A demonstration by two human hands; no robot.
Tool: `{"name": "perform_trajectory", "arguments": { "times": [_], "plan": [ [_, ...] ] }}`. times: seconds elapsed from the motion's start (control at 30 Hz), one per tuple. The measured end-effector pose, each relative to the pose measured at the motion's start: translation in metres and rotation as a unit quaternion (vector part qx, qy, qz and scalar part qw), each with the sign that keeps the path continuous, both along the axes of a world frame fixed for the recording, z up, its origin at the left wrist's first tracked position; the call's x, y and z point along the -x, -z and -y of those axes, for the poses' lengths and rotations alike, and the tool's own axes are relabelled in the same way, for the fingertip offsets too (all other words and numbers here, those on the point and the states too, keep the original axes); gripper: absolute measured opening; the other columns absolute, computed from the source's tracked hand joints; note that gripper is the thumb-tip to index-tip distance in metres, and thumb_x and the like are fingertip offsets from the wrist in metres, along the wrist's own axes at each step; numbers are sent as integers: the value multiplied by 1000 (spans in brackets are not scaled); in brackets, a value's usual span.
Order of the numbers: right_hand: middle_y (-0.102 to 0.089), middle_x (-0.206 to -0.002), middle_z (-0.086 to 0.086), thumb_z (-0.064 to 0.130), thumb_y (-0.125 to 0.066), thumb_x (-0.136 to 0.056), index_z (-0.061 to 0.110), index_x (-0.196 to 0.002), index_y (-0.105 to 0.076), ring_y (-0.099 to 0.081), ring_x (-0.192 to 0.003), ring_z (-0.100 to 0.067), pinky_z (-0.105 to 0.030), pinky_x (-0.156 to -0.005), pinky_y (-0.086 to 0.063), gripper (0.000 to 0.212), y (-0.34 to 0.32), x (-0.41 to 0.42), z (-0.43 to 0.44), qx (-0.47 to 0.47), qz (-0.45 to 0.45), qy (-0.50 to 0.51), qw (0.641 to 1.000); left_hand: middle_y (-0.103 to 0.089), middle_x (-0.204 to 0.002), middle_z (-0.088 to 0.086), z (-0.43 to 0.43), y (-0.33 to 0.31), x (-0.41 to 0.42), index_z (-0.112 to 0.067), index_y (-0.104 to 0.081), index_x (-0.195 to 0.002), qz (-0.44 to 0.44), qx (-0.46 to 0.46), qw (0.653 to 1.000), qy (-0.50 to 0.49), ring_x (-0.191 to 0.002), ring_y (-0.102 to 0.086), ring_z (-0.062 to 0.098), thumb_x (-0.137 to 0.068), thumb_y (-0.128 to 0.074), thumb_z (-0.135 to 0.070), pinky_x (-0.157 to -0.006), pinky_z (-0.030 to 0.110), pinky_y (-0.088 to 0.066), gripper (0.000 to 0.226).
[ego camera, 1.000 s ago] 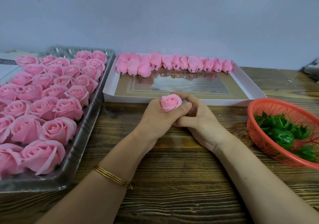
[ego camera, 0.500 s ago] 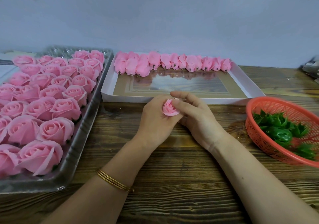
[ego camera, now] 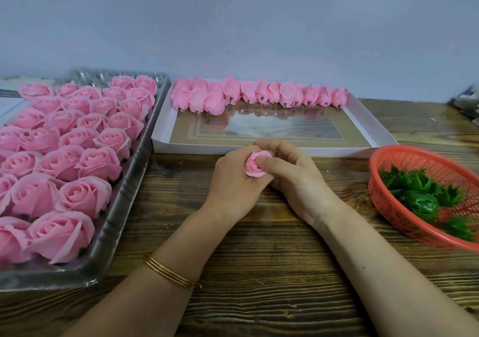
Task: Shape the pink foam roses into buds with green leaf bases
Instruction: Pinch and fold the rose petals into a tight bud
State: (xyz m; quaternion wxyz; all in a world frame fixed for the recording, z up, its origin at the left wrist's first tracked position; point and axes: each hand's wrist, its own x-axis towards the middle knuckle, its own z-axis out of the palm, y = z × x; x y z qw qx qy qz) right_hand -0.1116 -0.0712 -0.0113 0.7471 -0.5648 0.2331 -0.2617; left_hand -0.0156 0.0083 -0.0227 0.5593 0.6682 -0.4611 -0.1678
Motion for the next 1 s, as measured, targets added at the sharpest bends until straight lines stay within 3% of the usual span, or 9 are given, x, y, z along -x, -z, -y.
{"name": "perform_trajectory", "arguments": {
  "times": [0.13, 0.27, 0.37, 0.47, 0.57, 0.63, 0.7, 0.83, 1.0],
  "plan": [
    [-66, -98, -13, 11, -70, -65, 6, -110, -63, -65, -90, -22, -40, -94, -49, 46, 0, 0, 0, 15, -2, 4, 1000, -69, -73, -1, -1, 1, 2, -20, -68, -74, 11, 5, 1000, -3, -70, -62, 12, -82, -73, -17, -62, 27, -49, 10],
    [-68, -97, -11, 17, -71, -69, 5, -108, -64, -66, -94, -23, -39, -94, -51, 42, 1, -1, -1, 22, -8, 7, 1000, -70, -80, 2, 2, 0, 1, -16, -71, -79, 10, 7, 1000, -12, -79, -65, 16, -85, -72, -18, -71, 33, -50, 6],
    [-69, -99, -10, 22, -58, -90, 9, -100, -68, -64, -96, -23, -36, -87, -50, 19, 1, -2, 0, -2, 15, -1, 1000, -71, -84, -4, 2, -4, 1, -26, -72, -82, -72, 28, 997, -27, -82, -66, 10, -86, -73, -20, -73, 28, -52, 7],
    [-63, -100, -20, 2, -41, -88, 5, -95, -64, -59, -88, -26, -32, -79, -49, 24, 1, -1, 3, -22, 22, -2, 1000, -64, -62, -13, 3, -8, 2, -22, -66, -67, -146, 57, 987, -42, -59, -58, -1, -88, -71, -14, -57, 15, -46, 23],
    [-66, -82, -11, -15, -55, -68, 4, -88, -64, -60, -78, -20, -29, -75, -53, 29, 4, -1, 0, 69, 6, -11, 998, -59, -59, -4, 3, -11, 3, -13, -60, -66, -236, 75, 967, -54, -55, -55, 5, -88, -70, -14, -51, 18, -47, 24],
    [-66, -74, 1, -22, -66, -68, 6, -86, -63, -60, -71, -13, -25, -75, -53, 34, 5, -1, -4, 164, -23, -15, 986, -60, -60, -2, 3, -11, 4, -16, -59, -63, -283, 84, 954, -52, -58, -58, 8, -88, -70, -14, -55, 21, -51, 28],
    [-66, -74, -1, -21, -72, -69, 7, -88, -63, -59, -68, -12, -20, -70, -51, 35, 7, -3, -6, 209, -38, -11, 977, -61, -59, -2, 4, -12, 5, -17, -59, -62, -314, 90, 944, -44, -57, -60, 8, -88, -69, -13, -56, 22, -52, 29],
    [-66, -81, -21, -14, -79, -67, -6, -97, -63, -58, -74, -17, -23, -69, -50, 35, 7, -6, -12, 243, -41, 28, 969, -58, -60, 2, 6, -10, 9, -11, -58, -68, -318, 89, 943, -37, -56, -56, 9, -89, -69, -12, -57, 22, -50, 23],
    [-63, -75, -10, -13, -77, -69, -10, -93, -65, -57, -71, -13, -22, -68, -49, 27, 8, -7, -10, 233, -40, 44, 971, -61, -71, 11, 5, -11, 8, -2, -62, -81, -321, 83, 943, -9, -69, -61, 17, -89, -69, -13, -65, 26, -55, 15]
  ]
}}
